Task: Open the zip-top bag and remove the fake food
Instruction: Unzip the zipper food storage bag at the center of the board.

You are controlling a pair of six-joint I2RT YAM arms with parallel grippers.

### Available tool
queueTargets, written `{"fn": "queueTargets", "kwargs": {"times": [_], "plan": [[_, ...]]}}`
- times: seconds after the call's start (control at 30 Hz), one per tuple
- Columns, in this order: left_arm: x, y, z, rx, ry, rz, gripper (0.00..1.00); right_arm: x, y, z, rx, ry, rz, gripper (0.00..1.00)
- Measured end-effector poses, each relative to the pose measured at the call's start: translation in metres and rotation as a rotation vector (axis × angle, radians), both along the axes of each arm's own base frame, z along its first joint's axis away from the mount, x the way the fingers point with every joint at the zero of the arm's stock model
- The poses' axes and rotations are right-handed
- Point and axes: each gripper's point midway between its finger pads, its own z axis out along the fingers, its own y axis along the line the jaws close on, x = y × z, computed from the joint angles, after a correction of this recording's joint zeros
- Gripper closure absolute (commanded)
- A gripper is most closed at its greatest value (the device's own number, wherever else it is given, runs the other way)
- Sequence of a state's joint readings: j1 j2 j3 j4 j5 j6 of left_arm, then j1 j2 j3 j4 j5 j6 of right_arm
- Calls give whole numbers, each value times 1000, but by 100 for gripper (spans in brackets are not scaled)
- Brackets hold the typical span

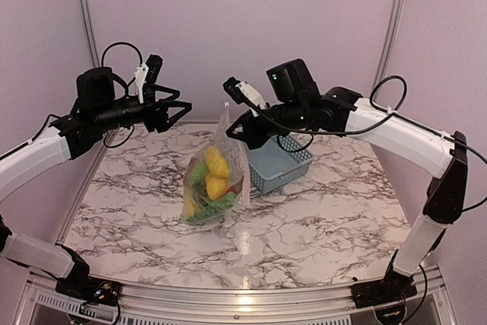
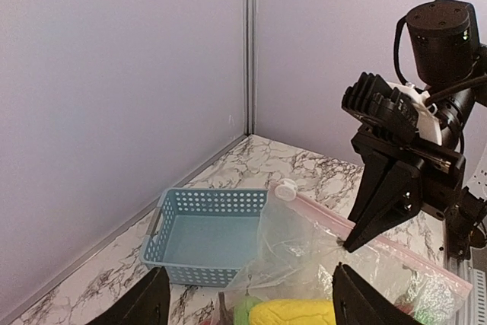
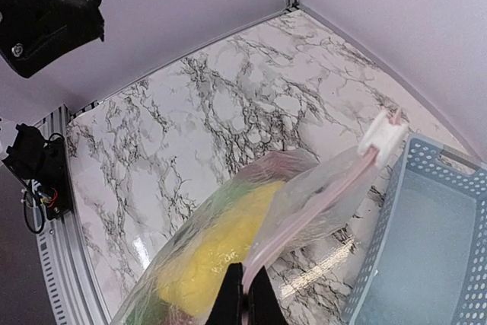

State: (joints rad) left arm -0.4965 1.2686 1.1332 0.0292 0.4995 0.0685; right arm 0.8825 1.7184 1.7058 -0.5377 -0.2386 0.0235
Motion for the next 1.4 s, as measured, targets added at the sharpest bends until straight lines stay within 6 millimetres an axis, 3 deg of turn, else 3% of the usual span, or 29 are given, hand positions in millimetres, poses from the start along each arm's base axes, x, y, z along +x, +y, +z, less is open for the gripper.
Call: {"fn": "queueTargets", "kwargs": {"times": [0.27, 0.5, 0.77, 1.13, 1.4], "plan": [[-17, -18, -9, -6, -46, -170, 25, -19, -15, 18, -45, -82, 61, 100], [-28, -29, -3, -22, -102, -270, 25, -52, -6, 46, -82, -170, 166, 100], [-39, -38, -1, -34, -125, -379, 26, -65, -11, 71, -102, -231, 205, 100], [-65, -55, 20, -79, -144, -542, 26, -105, -3, 71, -159, -269, 314, 100], [-80, -70, 7, -82, -66, -644, 40, -105, -5, 68, -188, -284, 304, 100]]}}
